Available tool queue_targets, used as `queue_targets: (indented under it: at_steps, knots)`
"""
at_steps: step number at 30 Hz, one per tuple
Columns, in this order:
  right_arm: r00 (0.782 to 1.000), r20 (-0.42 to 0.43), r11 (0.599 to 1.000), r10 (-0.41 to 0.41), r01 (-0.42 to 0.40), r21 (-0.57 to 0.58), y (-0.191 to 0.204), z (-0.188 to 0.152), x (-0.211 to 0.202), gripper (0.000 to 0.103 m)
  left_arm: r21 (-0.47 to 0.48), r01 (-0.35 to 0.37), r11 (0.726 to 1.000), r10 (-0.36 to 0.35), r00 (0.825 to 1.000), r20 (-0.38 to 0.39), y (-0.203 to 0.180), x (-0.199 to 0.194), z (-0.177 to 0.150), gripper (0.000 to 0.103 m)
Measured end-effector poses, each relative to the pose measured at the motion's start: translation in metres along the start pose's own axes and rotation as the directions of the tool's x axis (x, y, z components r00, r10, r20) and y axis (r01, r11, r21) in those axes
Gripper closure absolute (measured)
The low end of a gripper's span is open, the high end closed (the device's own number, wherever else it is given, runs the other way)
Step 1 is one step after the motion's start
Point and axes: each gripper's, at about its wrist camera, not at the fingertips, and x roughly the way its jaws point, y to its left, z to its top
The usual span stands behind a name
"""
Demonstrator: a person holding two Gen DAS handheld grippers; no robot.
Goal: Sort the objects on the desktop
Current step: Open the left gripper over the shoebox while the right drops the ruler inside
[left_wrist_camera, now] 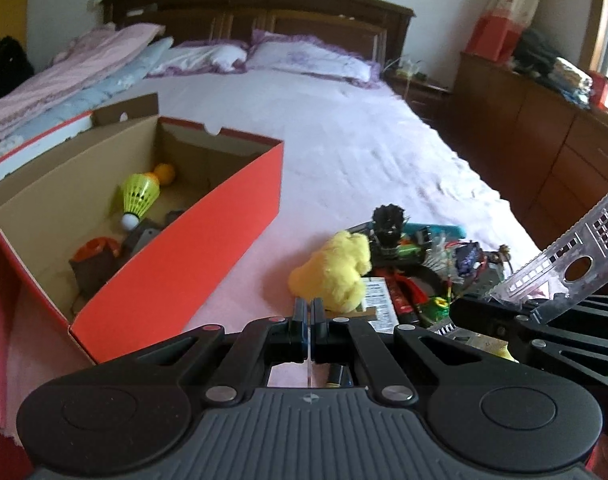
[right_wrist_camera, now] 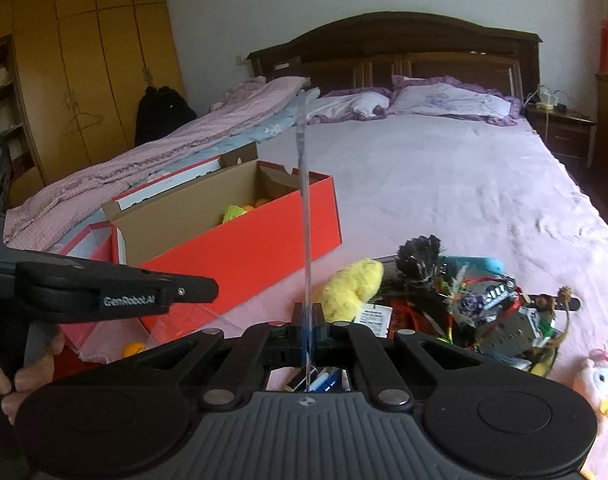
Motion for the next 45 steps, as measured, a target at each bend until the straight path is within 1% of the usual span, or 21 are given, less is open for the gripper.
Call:
queue_targets:
  at_steps: [2, 8, 13, 16, 18, 21, 24, 26, 27, 28, 29, 30, 31, 32, 33, 34, 35, 36, 39, 42, 45]
  knots:
    - [1.0, -0.01, 1.0, -0.001, 0.001, -0.004, 0.001, 0.004, 0.006, 0.101, 0.004, -0.016, 1.0, 0.016, 1.0, -0.013, 0.0, 0.005, 0.003, 0.1]
    - [1.0, -0.023, 1.0, -0.013, 0.013, -0.011, 0.001, 0.021, 0.021, 0.101, 0.035, -0.029, 0.999, 0.029, 1.0, -0.005, -0.002, 0.017, 0.024, 0.1]
    - [1.0, -0.018, 1.0, -0.001, 0.001, -0.022, 0.005, 0.044, 0.037, 0.101, 0.046, -0.046, 0.998, 0.044, 0.999, 0.032, 0.003, 0.02, 0.049, 0.1]
    - [1.0, -0.008, 0.999, 0.017, -0.017, -0.05, 0.015, 0.064, 0.051, 0.101, 0.052, -0.073, 0.996, 0.07, 0.995, 0.07, 0.013, 0.019, 0.069, 0.1]
    - [0.999, 0.008, 0.997, 0.039, -0.039, -0.07, 0.025, 0.082, 0.064, 0.101, 0.053, -0.103, 0.993, 0.098, 0.991, 0.094, 0.025, 0.018, 0.087, 0.1]
    - [0.996, 0.033, 0.993, 0.082, -0.079, -0.092, 0.044, 0.111, 0.084, 0.101, 0.05, -0.168, 0.985, 0.16, 0.978, 0.134, 0.045, 0.015, 0.111, 0.1]
    - [0.992, 0.047, 0.986, 0.116, -0.109, -0.125, 0.066, 0.144, 0.112, 0.101, 0.015, -0.238, 0.971, 0.233, 0.963, 0.135, 0.073, 0.017, 0.133, 0.099]
    - [0.992, 0.027, 0.983, 0.125, -0.121, -0.135, 0.079, 0.16, 0.136, 0.101, -0.018, -0.272, 0.962, 0.272, 0.955, 0.118, 0.093, 0.022, 0.144, 0.094]
    - [0.991, 0.016, 0.982, 0.13, -0.126, -0.14, 0.085, 0.168, 0.148, 0.101, -0.039, -0.283, 0.958, 0.285, 0.953, 0.101, 0.104, 0.026, 0.148, 0.083]
    - [0.991, 0.001, 0.982, 0.135, -0.133, -0.136, 0.09, 0.174, 0.16, 0.098, -0.061, -0.294, 0.954, 0.298, 0.951, 0.083, 0.115, 0.03, 0.152, 0.069]
    - [0.992, -0.007, 0.984, 0.126, -0.126, -0.128, 0.092, 0.176, 0.167, 0.094, -0.066, -0.3, 0.952, 0.304, 0.949, 0.077, 0.118, 0.03, 0.149, 0.066]
    - [0.993, -0.013, 0.986, 0.115, -0.116, -0.12, 0.094, 0.177, 0.173, 0.086, -0.071, -0.305, 0.95, 0.31, 0.948, 0.073, 0.12, 0.03, 0.145, 0.063]
    - [0.994, -0.019, 0.988, 0.104, -0.105, -0.112, 0.096, 0.179, 0.18, 0.082, -0.075, -0.311, 0.948, 0.316, 0.946, 0.068, 0.123, 0.029, 0.142, 0.057]
    - [0.995, -0.025, 0.99, 0.093, -0.095, -0.104, 0.098, 0.18, 0.186, 0.081, -0.08, -0.316, 0.945, 0.321, 0.945, 0.063, 0.126, 0.029, 0.138, 0.054]
    - [0.995, -0.025, 0.991, 0.094, -0.096, -0.096, 0.098, 0.179, 0.187, 0.077, -0.085, -0.322, 0.943, 0.327, 0.943, 0.058, 0.128, 0.029, 0.134, 0.047]
    - [0.995, -0.02, 0.991, 0.096, -0.097, -0.091, 0.097, 0.176, 0.185, 0.075, -0.089, -0.327, 0.941, 0.333, 0.942, 0.053, 0.131, 0.029, 0.131, 0.043]
    - [0.995, -0.016, 0.991, 0.095, -0.097, -0.091, 0.095, 0.173, 0.182, 0.073, -0.094, -0.333, 0.938, 0.338, 0.94, 0.048, 0.133, 0.028, 0.127, 0.042]
    - [0.996, -0.014, 0.992, 0.092, -0.093, -0.09, 0.092, 0.169, 0.178, 0.071, -0.1, -0.325, 0.94, 0.331, 0.943, 0.047, 0.132, 0.026, 0.122, 0.04]
    - [0.997, -0.008, 0.993, 0.081, -0.082, -0.086, 0.081, 0.153, 0.16, 0.065, -0.123, -0.292, 0.949, 0.3, 0.953, 0.049, 0.124, 0.019, 0.104, 0.028]
    - [0.998, -0.009, 0.995, 0.061, -0.062, -0.076, 0.062, 0.128, 0.132, 0.063, -0.122, -0.248, 0.961, 0.256, 0.966, 0.049, 0.109, 0.015, 0.083, 0.024]
    - [0.999, -0.023, 0.999, 0.023, -0.024, -0.047, 0.038, 0.097, 0.099, 0.056, -0.105, -0.216, 0.971, 0.222, 0.974, 0.048, 0.087, 0.012, 0.063, 0.018]
